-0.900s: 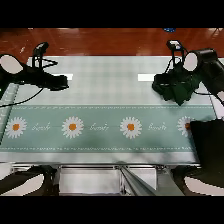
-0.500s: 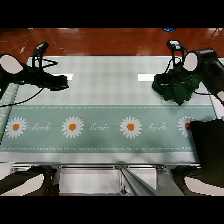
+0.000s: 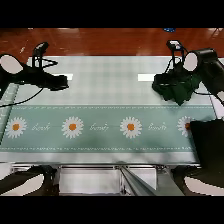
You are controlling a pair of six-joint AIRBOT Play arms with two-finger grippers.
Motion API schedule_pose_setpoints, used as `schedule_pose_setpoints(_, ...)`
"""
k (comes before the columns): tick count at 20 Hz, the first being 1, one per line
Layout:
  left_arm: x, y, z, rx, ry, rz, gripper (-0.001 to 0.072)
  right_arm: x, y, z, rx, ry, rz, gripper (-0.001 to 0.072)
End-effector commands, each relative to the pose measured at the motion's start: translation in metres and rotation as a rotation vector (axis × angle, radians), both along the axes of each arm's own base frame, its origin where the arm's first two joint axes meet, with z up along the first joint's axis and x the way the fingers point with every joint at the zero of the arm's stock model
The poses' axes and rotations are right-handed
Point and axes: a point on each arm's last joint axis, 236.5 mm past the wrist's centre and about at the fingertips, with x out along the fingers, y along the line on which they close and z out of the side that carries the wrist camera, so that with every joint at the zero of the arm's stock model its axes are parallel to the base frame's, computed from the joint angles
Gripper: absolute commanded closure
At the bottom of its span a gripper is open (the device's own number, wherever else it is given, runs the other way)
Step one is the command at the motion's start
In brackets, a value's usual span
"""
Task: Fold the shirts.
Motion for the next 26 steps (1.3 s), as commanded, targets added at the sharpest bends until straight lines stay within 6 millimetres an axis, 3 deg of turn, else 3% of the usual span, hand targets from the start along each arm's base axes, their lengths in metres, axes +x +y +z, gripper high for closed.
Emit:
schedule_pose_setpoints(1, 0.031, 0.005, 0.013, -0.008, -0.131, 0.06, 0.0689, 0.019, -0.002, 0.009, -0.013, -0.089, 0.008, 0.0684)
schedule_pose_setpoints(3, 0.051, 0.011, 0.023, -0.004, -0.219, 0.099, 0.0684, 0.049, -0.019, 0.027, -0.112, -0.235, 0.035, 0.0653)
schedule_pose_setpoints(5, 0.077, 0.021, 0.036, 0.002, -0.332, 0.152, 0.0661, 0.065, -0.055, 0.046, -0.294, -0.322, 0.027, 0.0346)
schedule_pose_setpoints(6, 0.088, 0.026, 0.043, 0.002, -0.385, 0.178, 0.0645, 0.066, -0.08, 0.054, -0.38, -0.338, -0.029, 0.0296)
schedule_pose_setpoints(7, 0.097, 0.029, 0.046, 0.003, -0.418, 0.198, 0.0474, 0.062, -0.109, 0.059, -0.428, -0.336, -0.132, 0.0296)
schedule_pose_setpoints(8, 0.103, 0.032, 0.044, 0.005, -0.435, 0.21, 0.0194, 0.056, -0.134, 0.058, -0.413, -0.325, -0.252, 0.0296)
schedule_pose_setpoints(9, 0.107, 0.034, 0.04, 0.008, -0.437, 0.219, 0.02, 0.049, -0.159, 0.05, -0.361, -0.309, -0.376, 0.0297)
schedule_pose_setpoints(11, 0.109, 0.036, 0.024, 0.016, -0.402, 0.22, 0.0201, 0.042, -0.184, 0.017, -0.206, -0.24, -0.528, 0.0303)
schedule_pose_setpoints(16, 0.11, 0.035, -0.001, 0.023, -0.349, 0.215, 0.0201, 0.058, -0.194, -0.07, 0.157, -0.107, -0.647, 0.0303)
schedule_pose_setpoints(21, 0.111, 0.036, -0.004, 0.024, -0.343, 0.216, 0.0201, 0.056, -0.183, -0.138, 0.19, 0.06, -0.604, 0.0306)
schedule_pose_setpoints(22, 0.109, 0.035, -0.005, 0.024, -0.336, 0.214, 0.0201, 0.054, -0.174, -0.146, 0.195, 0.097, -0.577, 0.0342)
schedule_pose_setpoints(24, 0.103, 0.039, -0.005, 0.023, -0.297, 0.204, 0.0202, 0.054, -0.16, -0.143, 0.204, 0.125, -0.488, 0.0669)
schedule_pose_setpoints(26, 0.095, 0.055, 0.007, 0.022, -0.244, 0.208, 0.0201, 0.066, -0.148, -0.112, 0.24, 0.089, -0.397, 0.0684)
